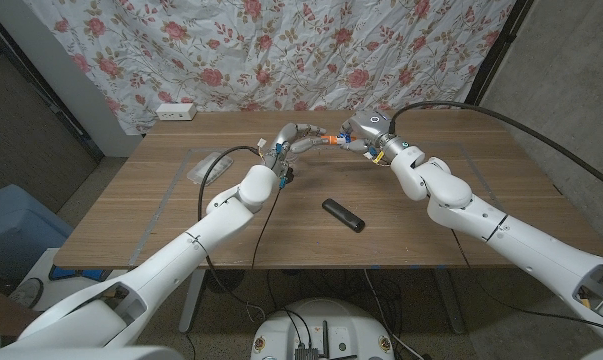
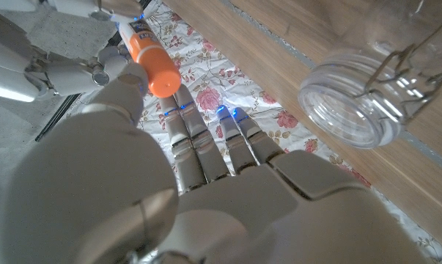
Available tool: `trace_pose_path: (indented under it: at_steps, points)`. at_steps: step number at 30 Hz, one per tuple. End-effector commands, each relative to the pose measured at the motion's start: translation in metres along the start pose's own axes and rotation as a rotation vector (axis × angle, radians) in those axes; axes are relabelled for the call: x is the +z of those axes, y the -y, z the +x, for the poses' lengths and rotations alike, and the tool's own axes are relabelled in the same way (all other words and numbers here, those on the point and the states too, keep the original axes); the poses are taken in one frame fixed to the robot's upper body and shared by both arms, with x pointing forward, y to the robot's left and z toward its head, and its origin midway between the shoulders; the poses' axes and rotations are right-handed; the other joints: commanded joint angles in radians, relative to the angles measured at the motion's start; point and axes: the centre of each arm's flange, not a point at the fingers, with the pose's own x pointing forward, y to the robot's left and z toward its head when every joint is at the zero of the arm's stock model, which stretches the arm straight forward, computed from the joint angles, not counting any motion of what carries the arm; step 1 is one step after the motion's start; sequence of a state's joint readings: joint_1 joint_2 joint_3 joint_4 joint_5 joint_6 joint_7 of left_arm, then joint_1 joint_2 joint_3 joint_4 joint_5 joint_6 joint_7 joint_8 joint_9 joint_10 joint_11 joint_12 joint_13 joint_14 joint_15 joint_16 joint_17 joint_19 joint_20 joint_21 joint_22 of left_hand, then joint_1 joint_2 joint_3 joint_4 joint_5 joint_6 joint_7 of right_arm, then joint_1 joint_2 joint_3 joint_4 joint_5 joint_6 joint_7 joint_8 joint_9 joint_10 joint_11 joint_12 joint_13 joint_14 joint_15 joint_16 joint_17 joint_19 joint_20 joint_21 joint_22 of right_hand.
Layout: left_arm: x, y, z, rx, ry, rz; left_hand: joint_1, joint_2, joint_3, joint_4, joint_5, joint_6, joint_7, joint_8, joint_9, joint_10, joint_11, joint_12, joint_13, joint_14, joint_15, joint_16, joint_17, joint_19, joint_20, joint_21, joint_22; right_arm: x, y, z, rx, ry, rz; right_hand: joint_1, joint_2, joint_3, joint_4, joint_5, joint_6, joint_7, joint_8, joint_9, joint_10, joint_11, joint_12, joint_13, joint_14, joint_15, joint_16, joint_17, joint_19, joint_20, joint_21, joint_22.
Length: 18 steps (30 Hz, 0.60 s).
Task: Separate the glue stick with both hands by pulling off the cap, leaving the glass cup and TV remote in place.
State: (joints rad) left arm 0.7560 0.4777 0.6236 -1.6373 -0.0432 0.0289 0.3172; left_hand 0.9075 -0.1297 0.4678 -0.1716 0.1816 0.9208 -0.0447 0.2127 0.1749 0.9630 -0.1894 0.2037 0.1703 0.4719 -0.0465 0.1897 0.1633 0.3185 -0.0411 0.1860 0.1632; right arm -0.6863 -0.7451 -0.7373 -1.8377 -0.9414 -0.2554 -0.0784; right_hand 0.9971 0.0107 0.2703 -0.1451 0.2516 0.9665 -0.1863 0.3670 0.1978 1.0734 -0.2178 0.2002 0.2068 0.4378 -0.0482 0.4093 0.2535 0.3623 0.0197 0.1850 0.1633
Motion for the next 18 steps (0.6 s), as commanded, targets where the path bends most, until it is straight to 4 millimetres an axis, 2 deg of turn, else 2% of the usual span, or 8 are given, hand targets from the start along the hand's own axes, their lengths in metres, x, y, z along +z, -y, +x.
trace_pose_path:
  at_steps: [1,18]
  points:
    - [0.0016,0.0010,-0.0020,0.033,-0.001,0.006,0.012,0.003,-0.003,-0.002,0.005,0.015,0.001,-0.001,0.003,0.011,-0.001,-0.004,0.002,0.012,-0.044,0.005,0.001,0.010,-0.067,0.004,0.003,-0.0019,0.0019,-0.0043,-0.008,-0.016,-0.001,-0.009,0.002,-0.002,-0.001,0.003,0.054,-0.042,0.006,0.004,0.004,0.000,0.000,0.003,0.002,-0.119,0.000,0.004,-0.001,-0.001,0.001,0.003]
    - [0.0025,0.0058,-0.0005,0.046,-0.018,0.005,0.017,0.011,-0.015,0.004,0.003,0.050,0.014,-0.003,0.006,0.054,-0.007,-0.002,0.004,0.038,-0.035,0.005,0.001,0.028,-0.062,0.006,0.003,-0.0060,0.0012,-0.0069,-0.016,-0.029,0.003,-0.011,0.004,-0.004,-0.001,0.001,0.057,-0.042,0.005,0.004,0.006,0.000,0.001,0.003,0.003,-0.117,0.001,0.006,0.000,-0.004,0.002,0.003]
